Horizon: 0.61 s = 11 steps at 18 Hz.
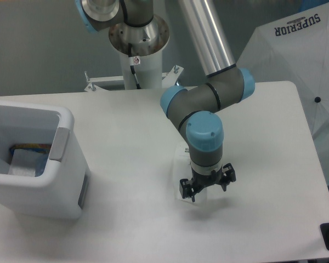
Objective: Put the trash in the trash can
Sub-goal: 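Lower the gripper onto the plastic bag and pinch it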
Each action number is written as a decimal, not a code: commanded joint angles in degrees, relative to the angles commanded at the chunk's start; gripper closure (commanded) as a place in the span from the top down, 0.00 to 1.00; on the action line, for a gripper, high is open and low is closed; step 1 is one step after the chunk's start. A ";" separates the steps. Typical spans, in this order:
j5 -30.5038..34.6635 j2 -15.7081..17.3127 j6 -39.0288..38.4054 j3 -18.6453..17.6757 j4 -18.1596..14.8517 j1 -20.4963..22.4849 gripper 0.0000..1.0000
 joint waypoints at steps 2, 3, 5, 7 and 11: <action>1.48 -0.71 0.00 -0.18 0.00 0.00 1.00; 2.71 -1.32 -0.09 -0.09 0.09 -0.09 1.00; 3.34 -1.59 -0.09 -0.09 0.18 -0.09 0.99; 3.25 -1.59 -0.09 -0.18 0.18 -0.26 0.97; 3.17 -1.32 0.00 -0.53 0.18 -0.70 0.84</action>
